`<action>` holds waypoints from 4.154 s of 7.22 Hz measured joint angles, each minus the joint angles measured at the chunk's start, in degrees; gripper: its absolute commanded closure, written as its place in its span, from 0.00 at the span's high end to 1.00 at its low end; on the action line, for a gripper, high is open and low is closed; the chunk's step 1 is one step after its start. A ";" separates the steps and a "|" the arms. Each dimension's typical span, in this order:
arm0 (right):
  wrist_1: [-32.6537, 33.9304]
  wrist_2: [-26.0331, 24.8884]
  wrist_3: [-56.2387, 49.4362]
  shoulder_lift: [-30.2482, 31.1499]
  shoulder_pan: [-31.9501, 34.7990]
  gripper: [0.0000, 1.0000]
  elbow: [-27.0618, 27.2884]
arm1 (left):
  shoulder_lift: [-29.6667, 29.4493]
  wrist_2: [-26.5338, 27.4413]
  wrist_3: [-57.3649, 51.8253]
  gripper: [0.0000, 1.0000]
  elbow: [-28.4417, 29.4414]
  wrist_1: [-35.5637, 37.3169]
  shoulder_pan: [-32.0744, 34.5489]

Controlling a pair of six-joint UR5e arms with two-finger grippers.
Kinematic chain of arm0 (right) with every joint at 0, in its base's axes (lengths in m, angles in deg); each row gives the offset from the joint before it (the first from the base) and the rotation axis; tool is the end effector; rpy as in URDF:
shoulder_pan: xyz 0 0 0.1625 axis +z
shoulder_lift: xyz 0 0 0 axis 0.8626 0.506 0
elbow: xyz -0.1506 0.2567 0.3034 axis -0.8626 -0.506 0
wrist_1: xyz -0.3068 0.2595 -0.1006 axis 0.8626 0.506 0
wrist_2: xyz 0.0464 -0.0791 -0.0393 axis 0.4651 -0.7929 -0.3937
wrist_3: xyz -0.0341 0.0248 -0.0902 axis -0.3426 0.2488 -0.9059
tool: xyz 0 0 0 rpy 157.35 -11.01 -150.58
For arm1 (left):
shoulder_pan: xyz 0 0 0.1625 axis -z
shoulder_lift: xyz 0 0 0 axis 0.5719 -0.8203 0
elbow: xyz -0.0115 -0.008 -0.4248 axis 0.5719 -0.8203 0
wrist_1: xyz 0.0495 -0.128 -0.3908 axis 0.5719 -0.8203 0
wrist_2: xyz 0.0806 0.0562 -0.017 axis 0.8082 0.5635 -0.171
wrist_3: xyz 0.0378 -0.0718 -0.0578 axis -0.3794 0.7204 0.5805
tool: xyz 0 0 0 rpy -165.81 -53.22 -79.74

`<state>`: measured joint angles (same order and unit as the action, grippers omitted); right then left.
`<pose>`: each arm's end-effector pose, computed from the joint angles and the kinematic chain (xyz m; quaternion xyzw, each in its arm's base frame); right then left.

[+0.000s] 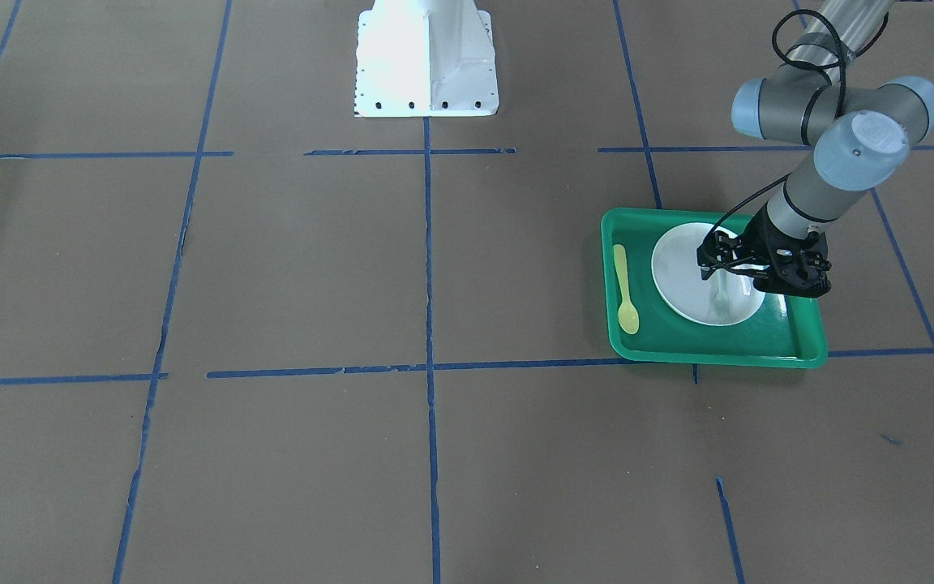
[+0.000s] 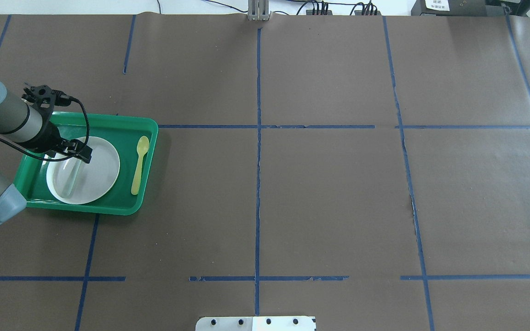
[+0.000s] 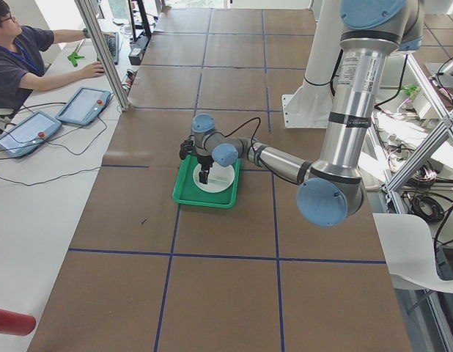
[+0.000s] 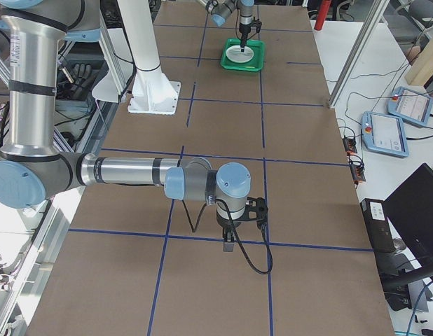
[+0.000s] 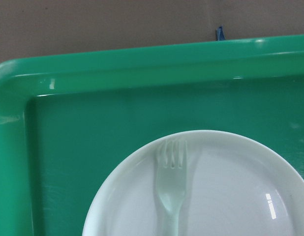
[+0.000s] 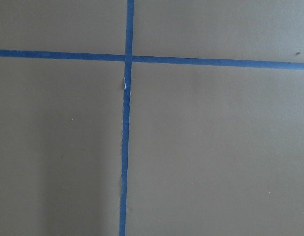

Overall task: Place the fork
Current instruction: 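Move the left gripper over the pale green fork on the white plate, then lower the left gripper and close it on the fork handle, then carry the fork off the plate and lower it onto the tray beside the plate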

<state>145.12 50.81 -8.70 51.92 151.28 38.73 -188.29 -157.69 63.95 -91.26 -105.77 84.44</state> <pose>0.0806 -0.4323 0.6501 0.0036 -0.3507 -0.0104 0.9364 0.3181 -0.4982 0.4958 0.0496 0.3865 0.0742 0.9180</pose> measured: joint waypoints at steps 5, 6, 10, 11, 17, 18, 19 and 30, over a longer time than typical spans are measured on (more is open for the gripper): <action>0.00 0.00 -0.01 0.00 0.00 1.00 -0.02 | 0.08 -0.13 0.33 0.76 2.26 -2.40 -1.13; 0.00 0.00 -0.01 0.00 0.00 1.00 -0.02 | 0.08 -0.16 0.43 0.68 2.30 -2.45 -1.29; 0.00 0.00 0.00 0.00 0.00 1.00 0.00 | 0.13 -0.40 0.65 0.10 2.34 -2.50 -1.73; 0.00 0.00 -0.01 0.00 0.00 1.00 0.00 | 0.20 -0.40 0.65 0.00 2.27 -2.56 -1.76; 0.00 0.00 0.03 0.00 0.00 1.00 0.00 | 4.65 -1.37 0.42 0.00 -4.78 -2.16 0.19; 0.00 0.00 0.01 0.00 0.00 1.00 0.00 | 5.38 -1.52 -0.06 0.00 -4.16 -2.32 1.75; 0.00 0.00 0.00 0.00 0.00 1.00 -0.01 | 5.80 -1.52 -0.72 0.00 -2.79 -2.55 3.05; 0.00 0.00 -0.01 0.00 0.00 1.00 0.00 | 4.94 -4.20 -12.99 1.00 -1.63 -0.33 14.80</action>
<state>145.12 50.81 -8.71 51.92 151.28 38.73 -183.35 -161.89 50.96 -92.89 -106.09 99.25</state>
